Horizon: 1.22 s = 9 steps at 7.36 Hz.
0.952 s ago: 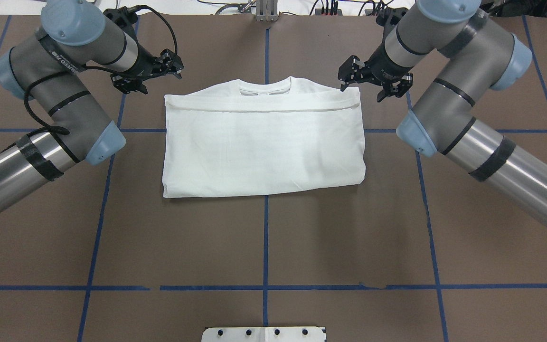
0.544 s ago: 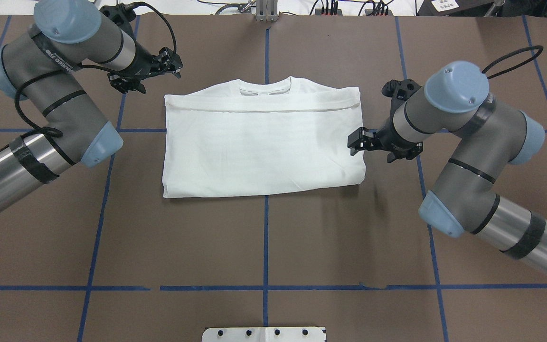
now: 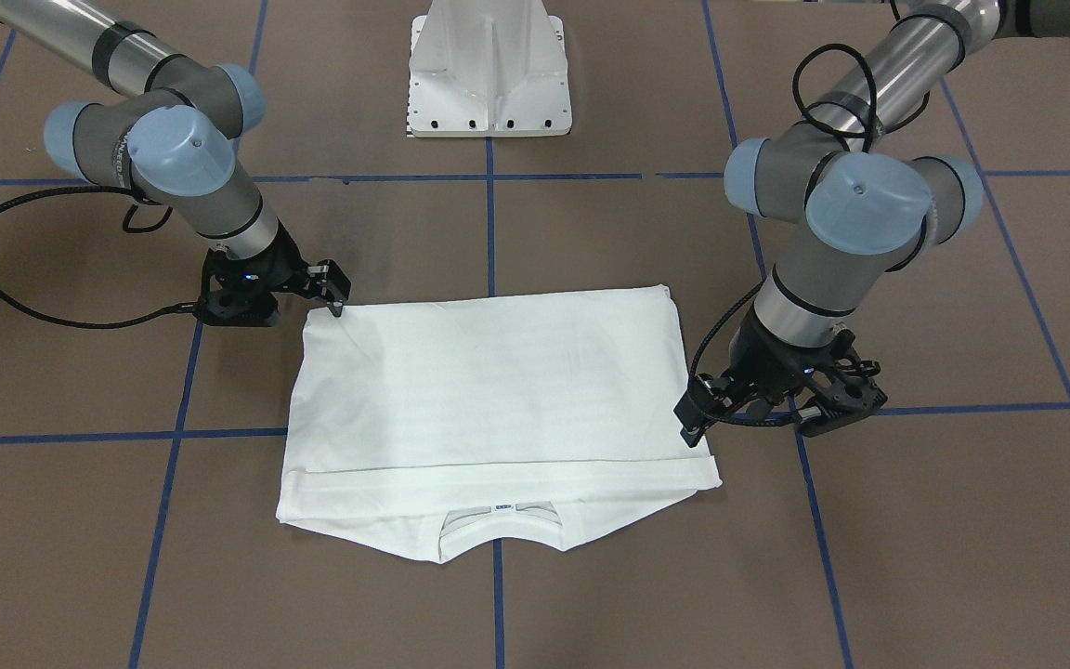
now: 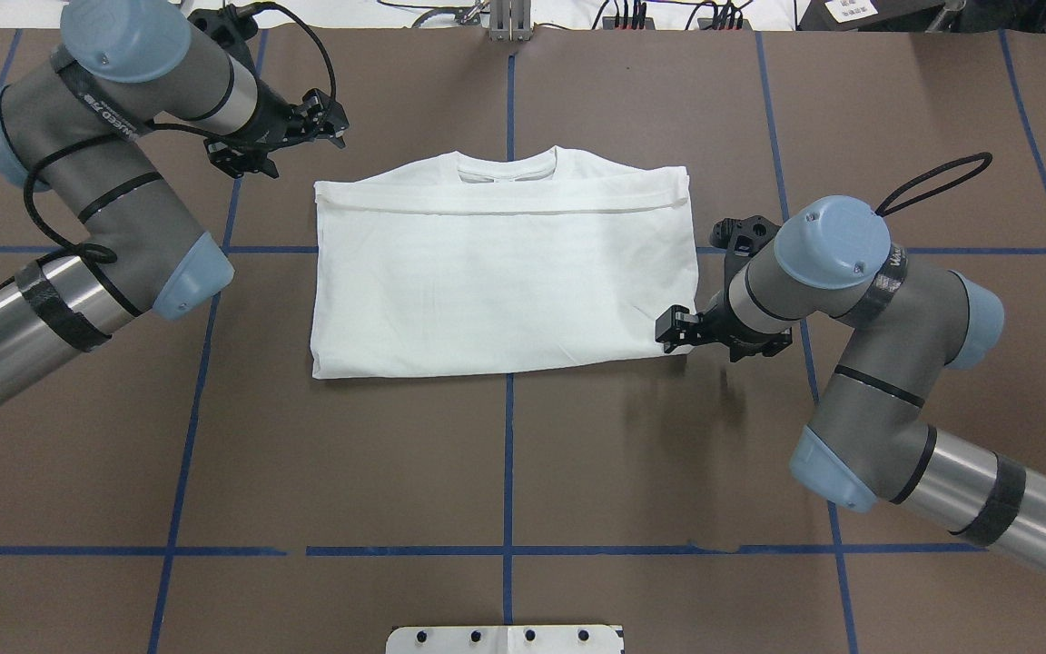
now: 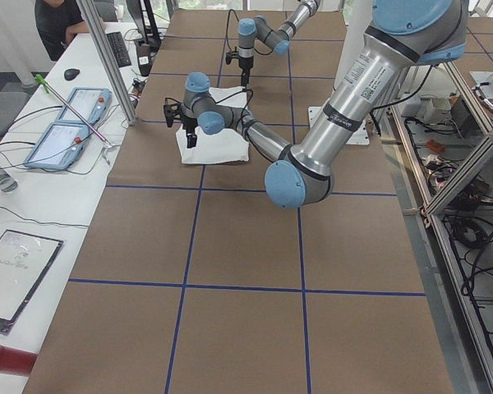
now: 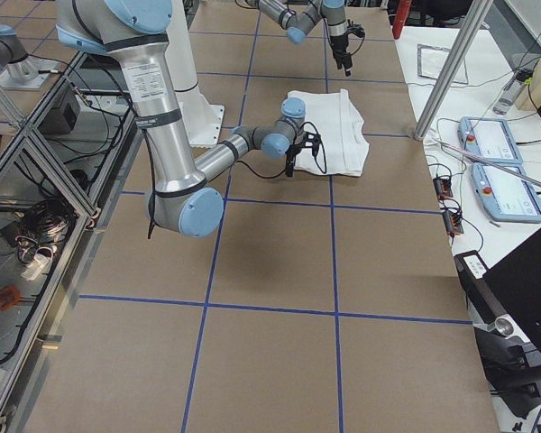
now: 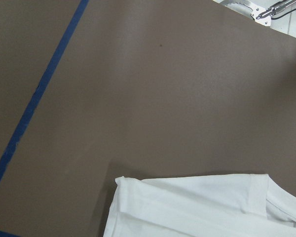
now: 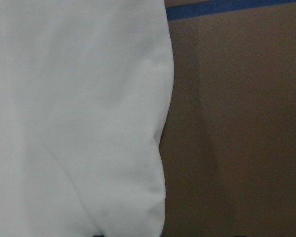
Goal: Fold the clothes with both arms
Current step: 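Move the right gripper down to the folded shirt's side edge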
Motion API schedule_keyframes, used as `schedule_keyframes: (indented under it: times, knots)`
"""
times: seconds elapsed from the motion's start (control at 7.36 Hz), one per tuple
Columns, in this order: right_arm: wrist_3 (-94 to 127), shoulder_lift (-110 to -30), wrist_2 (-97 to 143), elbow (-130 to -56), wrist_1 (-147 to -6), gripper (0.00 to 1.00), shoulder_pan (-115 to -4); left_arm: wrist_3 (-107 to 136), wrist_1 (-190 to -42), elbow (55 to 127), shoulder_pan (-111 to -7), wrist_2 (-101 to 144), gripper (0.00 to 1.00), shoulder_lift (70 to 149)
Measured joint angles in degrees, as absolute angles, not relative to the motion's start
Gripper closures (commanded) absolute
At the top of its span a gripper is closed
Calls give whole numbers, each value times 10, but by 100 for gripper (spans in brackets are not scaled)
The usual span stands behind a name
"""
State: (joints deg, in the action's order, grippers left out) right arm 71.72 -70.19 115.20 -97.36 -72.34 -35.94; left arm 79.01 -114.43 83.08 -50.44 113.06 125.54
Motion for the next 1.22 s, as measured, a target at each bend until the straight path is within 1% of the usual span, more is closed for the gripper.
schedule_keyframes:
  times: [0.41,0.82,0.95,1.09,1.22]
  knots:
    - [717,-696,1162,-973,-738,100,-363,789,-1145,831,-504,1130,0,1249]
    - [716,-698,1206,-983,-756,100,-405,789,-1145,831,-504,1129,0,1248]
    - [716,-704,1214,-991,-756,63,-412,790,-1145,832,-504,1129,0,1248]
    - [717,-709,1213,-998,-757,1,-407,790,-1145,833,-505,1129,0,1246]
    - [718,-707,1211,-1000,-755,0,-397,789,-1145,834,-505,1128,0,1243]
